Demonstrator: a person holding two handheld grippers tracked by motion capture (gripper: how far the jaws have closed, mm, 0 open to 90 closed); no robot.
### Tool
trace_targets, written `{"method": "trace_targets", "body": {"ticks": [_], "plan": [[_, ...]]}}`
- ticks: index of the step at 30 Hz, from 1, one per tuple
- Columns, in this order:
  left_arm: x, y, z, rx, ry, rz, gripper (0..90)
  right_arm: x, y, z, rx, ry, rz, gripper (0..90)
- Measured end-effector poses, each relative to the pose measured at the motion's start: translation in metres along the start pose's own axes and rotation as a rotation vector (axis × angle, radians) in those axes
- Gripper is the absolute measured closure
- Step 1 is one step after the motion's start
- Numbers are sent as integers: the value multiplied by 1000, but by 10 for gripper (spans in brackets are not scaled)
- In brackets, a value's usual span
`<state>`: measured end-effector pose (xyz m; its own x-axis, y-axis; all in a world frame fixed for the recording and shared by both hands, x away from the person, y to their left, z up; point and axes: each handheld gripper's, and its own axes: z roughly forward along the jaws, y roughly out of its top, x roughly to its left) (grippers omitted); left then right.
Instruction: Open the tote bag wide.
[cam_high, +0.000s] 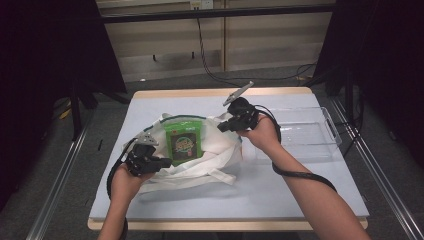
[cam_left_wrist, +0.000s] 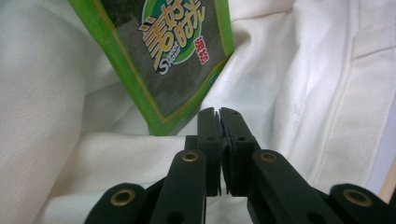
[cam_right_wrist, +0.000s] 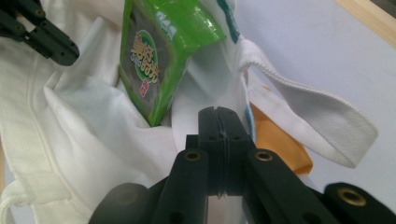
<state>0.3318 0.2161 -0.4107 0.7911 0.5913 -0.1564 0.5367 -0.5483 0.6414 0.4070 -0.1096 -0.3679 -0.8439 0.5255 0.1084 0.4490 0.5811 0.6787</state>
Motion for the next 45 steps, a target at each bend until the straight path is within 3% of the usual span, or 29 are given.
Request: {"method": "trace_targets", "body": {"ticks": [8, 13, 15, 33, 45], "plan": [[2, -3, 6, 17, 1, -3, 884, -8, -1, 7, 5, -27, 3, 900], [2, -4, 7, 26, -2, -4, 884, -17, -3, 10, -1, -38, 39, 900], [2, -5, 8, 29, -6, -2, 884, -19, -4, 11, -2, -50, 30, 900], [5, -10, 12, 54, -10, -18, 885, -36, -9, 25, 43, -76, 120, 900], [7, -13, 14, 59, -15, -38, 890, -41, -11, 32, 60, -94, 123, 900]]}}
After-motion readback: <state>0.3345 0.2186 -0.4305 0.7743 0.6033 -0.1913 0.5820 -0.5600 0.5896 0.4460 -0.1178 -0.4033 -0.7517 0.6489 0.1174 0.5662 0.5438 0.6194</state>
